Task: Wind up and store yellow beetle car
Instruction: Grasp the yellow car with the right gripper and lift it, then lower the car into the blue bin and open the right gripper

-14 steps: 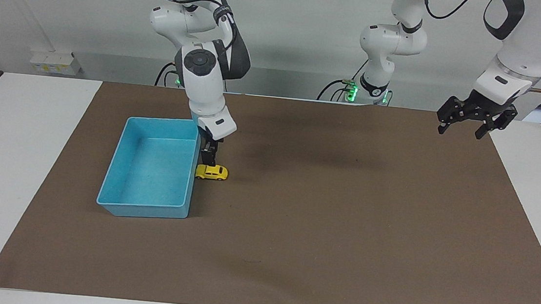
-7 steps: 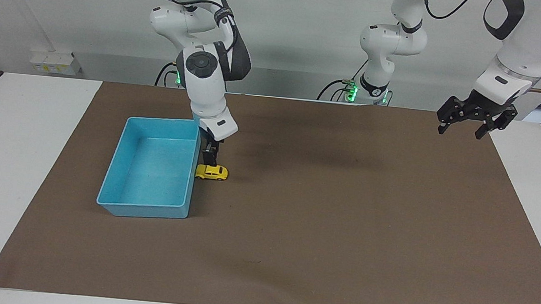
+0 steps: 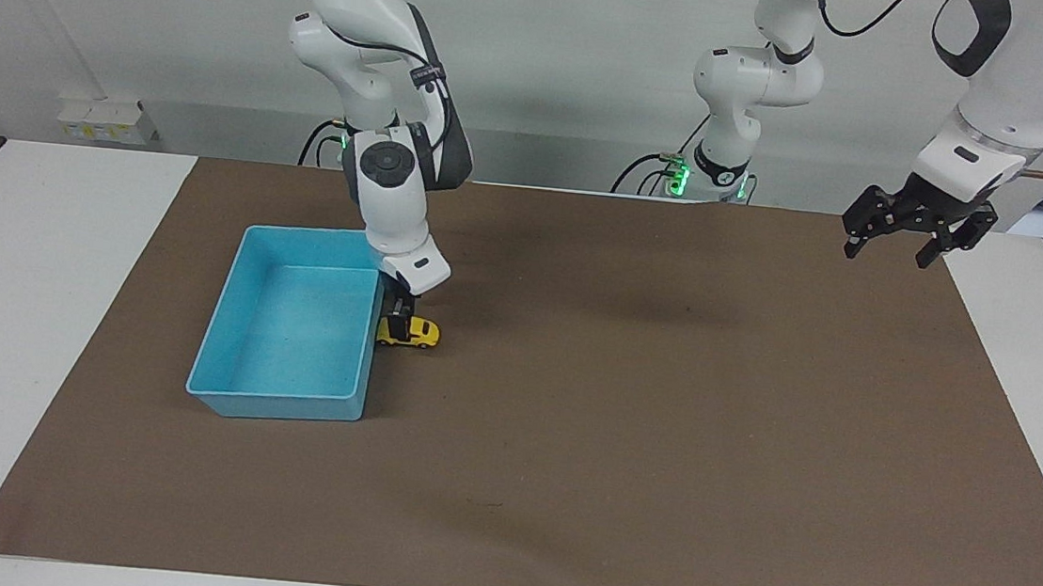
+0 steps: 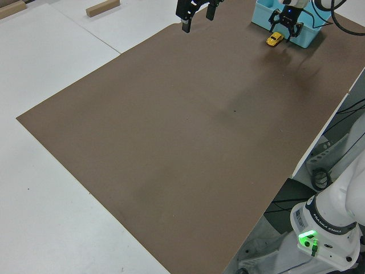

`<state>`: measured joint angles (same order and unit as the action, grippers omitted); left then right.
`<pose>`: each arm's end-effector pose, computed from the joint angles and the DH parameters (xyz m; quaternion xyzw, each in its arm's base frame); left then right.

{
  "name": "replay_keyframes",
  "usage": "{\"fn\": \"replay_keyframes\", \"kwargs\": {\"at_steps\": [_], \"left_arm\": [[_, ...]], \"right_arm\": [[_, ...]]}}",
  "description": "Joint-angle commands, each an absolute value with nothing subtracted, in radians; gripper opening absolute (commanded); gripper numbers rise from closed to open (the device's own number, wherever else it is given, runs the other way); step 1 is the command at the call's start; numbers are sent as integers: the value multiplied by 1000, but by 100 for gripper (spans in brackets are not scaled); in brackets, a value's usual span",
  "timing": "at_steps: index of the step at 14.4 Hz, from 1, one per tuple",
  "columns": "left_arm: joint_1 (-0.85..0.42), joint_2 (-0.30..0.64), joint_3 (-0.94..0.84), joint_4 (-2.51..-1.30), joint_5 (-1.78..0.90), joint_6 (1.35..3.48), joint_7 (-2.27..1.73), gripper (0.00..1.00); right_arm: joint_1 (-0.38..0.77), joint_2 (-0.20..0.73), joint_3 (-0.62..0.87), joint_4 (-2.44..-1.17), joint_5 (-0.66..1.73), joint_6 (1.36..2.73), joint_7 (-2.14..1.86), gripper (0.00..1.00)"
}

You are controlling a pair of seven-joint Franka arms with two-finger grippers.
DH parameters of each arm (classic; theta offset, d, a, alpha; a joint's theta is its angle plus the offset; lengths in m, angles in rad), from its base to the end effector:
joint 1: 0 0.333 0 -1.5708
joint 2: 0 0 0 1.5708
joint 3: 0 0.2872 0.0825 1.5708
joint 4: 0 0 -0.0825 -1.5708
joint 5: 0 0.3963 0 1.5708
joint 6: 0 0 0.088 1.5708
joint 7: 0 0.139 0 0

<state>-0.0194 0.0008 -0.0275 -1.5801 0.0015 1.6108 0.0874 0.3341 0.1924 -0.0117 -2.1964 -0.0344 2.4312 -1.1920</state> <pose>0.5713 -0.0266 0.5623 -0.9976 0.0671 -0.0149 0.0010 0.5323 0.1768 0.2312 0.7176 0.6960 0.0139 0.0204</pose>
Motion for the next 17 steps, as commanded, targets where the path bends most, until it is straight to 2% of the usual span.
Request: {"fn": "replay_keyframes", "kwargs": {"at_steps": [1, 2, 3, 4, 5, 11, 17], "left_arm": [[-5, -11, -38, -1585, -2, 1598, 83, 100], [-5, -11, -38, -1585, -2, 1598, 83, 100], [-5, -11, -38, -1585, -2, 1598, 83, 100], [-5, -11, -38, -1585, -2, 1598, 83, 100], [-5, -11, -38, -1583, -2, 1598, 83, 100], [-5, -11, -38, -1585, -2, 1598, 83, 100], [-5, -11, -38, -1583, -2, 1598, 83, 100]], "right_arm": [[324, 198, -8, -2200, -51, 2442, -1210, 67], [324, 201, -8, -2198, -52, 2442, -1210, 40], [324, 202, -8, -2195, -58, 2439, -1212, 22], [324, 204, -8, -2195, -69, 2439, -1210, 7], [324, 207, -6, -2186, -72, 2434, -1207, 0], [357, 256, -5, -2054, -71, 2385, -1122, 0], [365, 242, -5, -1912, -57, 2196, -1091, 0]]}}
